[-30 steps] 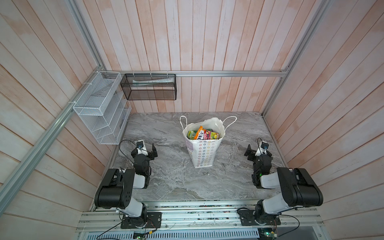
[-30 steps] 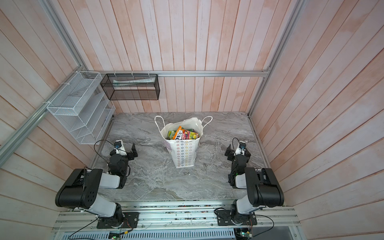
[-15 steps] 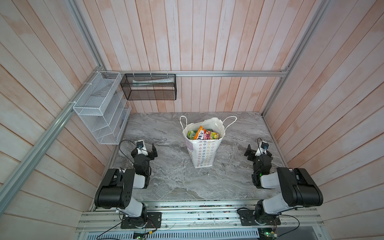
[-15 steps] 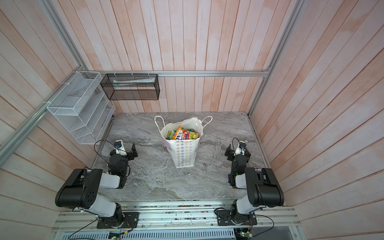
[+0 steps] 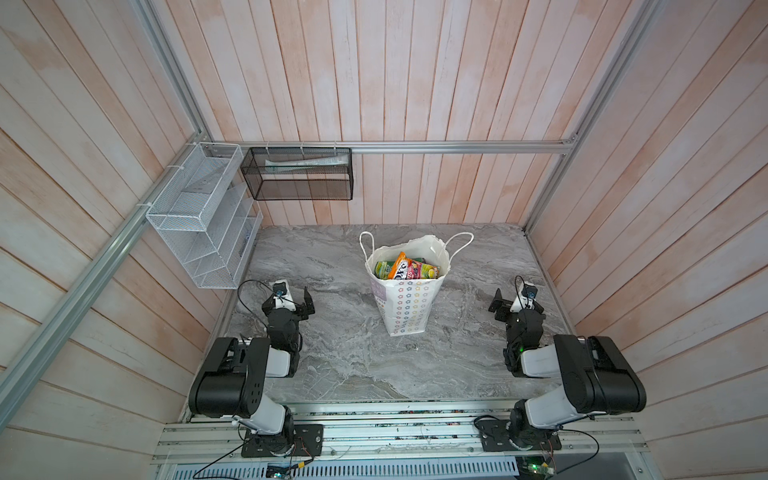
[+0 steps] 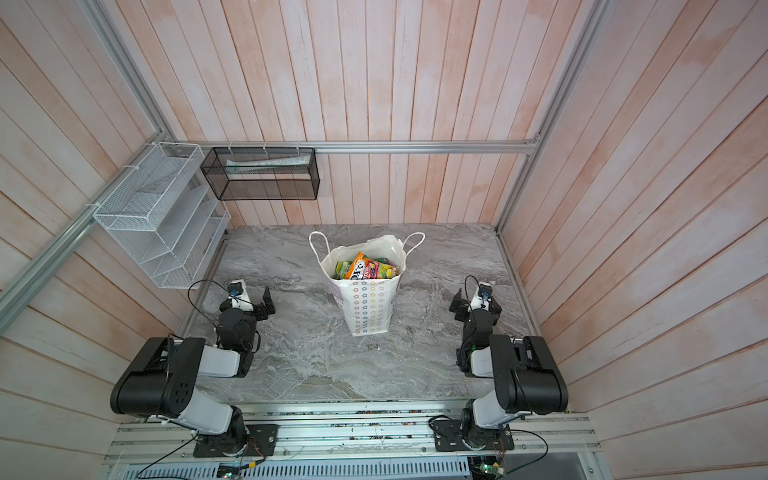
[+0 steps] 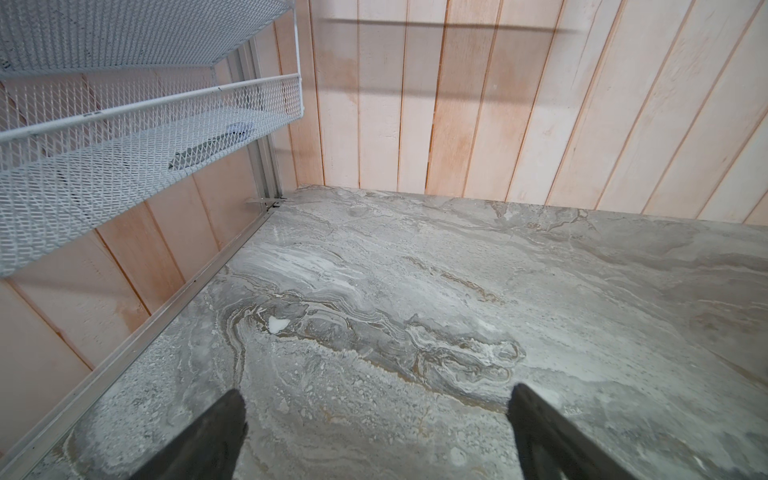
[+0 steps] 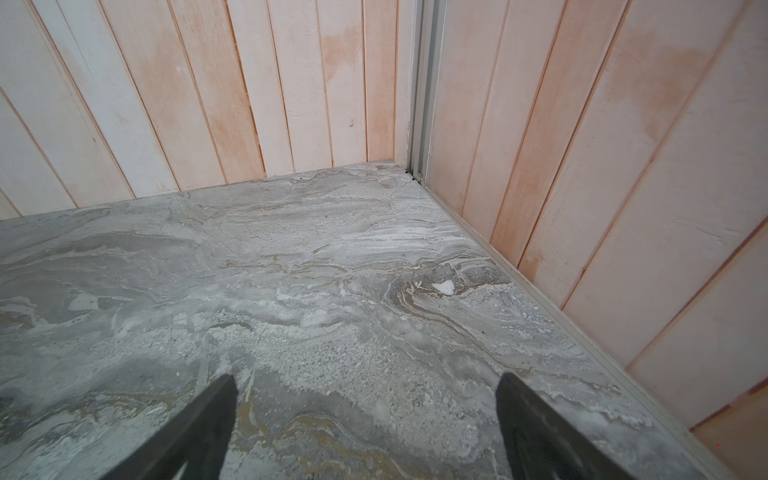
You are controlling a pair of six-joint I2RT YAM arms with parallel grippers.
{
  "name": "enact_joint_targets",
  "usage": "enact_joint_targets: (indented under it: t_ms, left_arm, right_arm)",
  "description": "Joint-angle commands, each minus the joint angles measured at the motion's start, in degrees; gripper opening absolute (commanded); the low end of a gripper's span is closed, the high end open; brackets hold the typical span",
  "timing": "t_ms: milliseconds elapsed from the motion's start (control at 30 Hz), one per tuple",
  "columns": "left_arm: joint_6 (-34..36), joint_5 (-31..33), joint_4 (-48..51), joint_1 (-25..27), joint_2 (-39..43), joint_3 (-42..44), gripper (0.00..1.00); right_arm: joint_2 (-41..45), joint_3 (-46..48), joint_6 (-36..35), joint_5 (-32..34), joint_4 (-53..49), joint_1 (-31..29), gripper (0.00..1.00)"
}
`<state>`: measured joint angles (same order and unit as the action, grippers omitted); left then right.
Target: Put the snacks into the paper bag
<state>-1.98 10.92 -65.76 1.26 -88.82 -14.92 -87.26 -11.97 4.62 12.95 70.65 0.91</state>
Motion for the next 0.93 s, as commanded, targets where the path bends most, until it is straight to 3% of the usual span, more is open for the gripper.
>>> enact_joint_targets:
  t_ms: [0, 900]
  left_arm:
    - [-0.4, -0.6, 0.5, -0.2, 0.3, -0.8, 1.0]
    - [-0.5, -0.8, 0.8, -0.4, 0.5, -1.0, 1.0]
  right_arm:
    - [0.6, -0.9, -0.4, -0.5, -0.3, 0.2, 0.98]
    - [0.6, -1.0, -0.4, -0.6, -0.3, 0.0, 0.98]
